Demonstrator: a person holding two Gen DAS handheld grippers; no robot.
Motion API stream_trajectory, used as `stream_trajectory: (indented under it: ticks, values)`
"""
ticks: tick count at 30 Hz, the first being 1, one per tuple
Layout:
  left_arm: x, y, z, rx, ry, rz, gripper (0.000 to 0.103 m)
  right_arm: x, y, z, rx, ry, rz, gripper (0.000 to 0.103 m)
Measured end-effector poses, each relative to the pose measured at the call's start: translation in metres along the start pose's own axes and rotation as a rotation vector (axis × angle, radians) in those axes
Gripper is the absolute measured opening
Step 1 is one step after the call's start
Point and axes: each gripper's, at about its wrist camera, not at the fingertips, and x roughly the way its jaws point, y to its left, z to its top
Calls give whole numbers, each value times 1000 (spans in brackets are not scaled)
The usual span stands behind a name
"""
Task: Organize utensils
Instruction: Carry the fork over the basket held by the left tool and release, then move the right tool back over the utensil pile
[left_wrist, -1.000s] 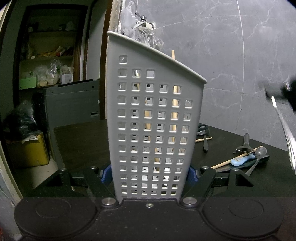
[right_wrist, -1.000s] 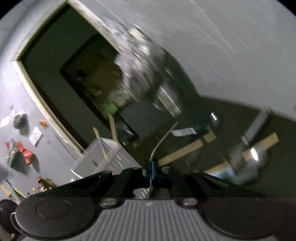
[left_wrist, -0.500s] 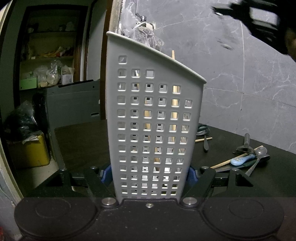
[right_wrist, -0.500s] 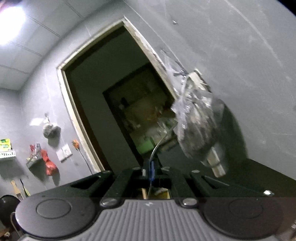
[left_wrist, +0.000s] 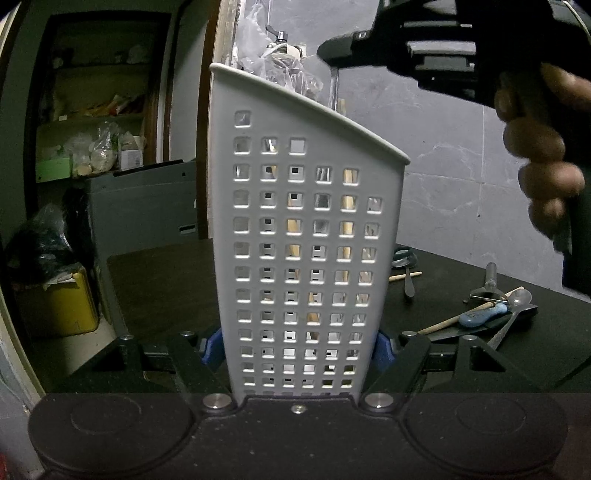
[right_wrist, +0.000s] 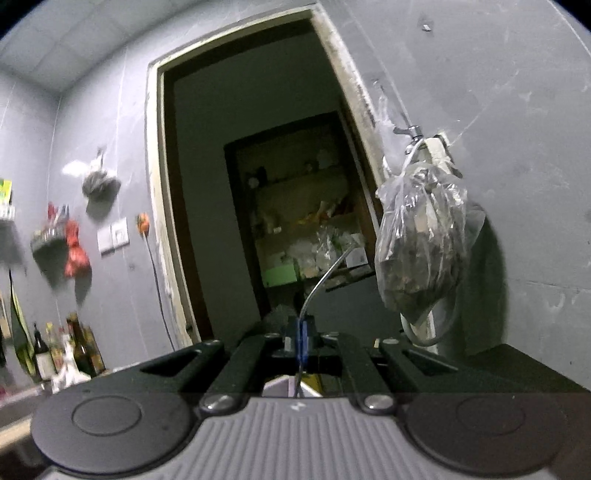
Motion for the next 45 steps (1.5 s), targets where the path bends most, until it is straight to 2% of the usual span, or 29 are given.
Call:
stream_trajectory:
  ticks: [12, 14, 15, 16, 17, 19, 22, 23, 25, 28, 31, 34, 37, 41, 45]
  values:
    - [0, 0, 0, 3, 1, 2, 76, -2, 14, -27, -63, 95, -4, 3]
    - [1, -1, 0, 5, 2, 2, 76, -2, 14, -29, -64, 118, -5, 15]
    - [1, -1, 0, 6, 2, 2, 76, -3, 13, -29, -58, 123, -3, 31]
    - [1, -1, 0, 6, 2, 2, 76, -6, 12, -30, -52, 123, 3, 39]
    - [1, -2, 0, 6, 2, 2, 76, -9, 12, -30, -49, 120, 3, 42]
    - [1, -2, 0, 7, 4, 0, 76, -16, 11, -28, -47, 109, 5, 55]
    - [1, -3, 0, 10, 3, 1, 76, -32, 7, -22, -30, 87, 3, 69]
    - [1, -3, 0, 9, 3, 1, 76, -41, 4, -21, -25, 76, -9, 72]
    - [1, -2, 1, 7, 3, -1, 76, -58, -3, -18, -15, 58, -48, 90]
    - [1, -1, 0, 6, 3, -3, 76, -84, -19, -17, 4, 66, -136, 102]
    - [1, -1, 0, 6, 4, -3, 76, -110, -39, -21, 25, 126, -242, 103]
    - [1, -2, 0, 11, 4, 0, 76, -131, -60, -34, 77, 231, -355, 103]
    - [2, -3, 0, 13, 5, 1, 76, -146, -73, -49, 119, 334, -416, 103]
    - [3, -4, 0, 19, 8, 6, 76, -158, -76, -69, 121, 424, -459, 103]
    - [3, -7, 0, 25, 10, 13, 76, -156, -72, -84, 75, 511, -451, 103]
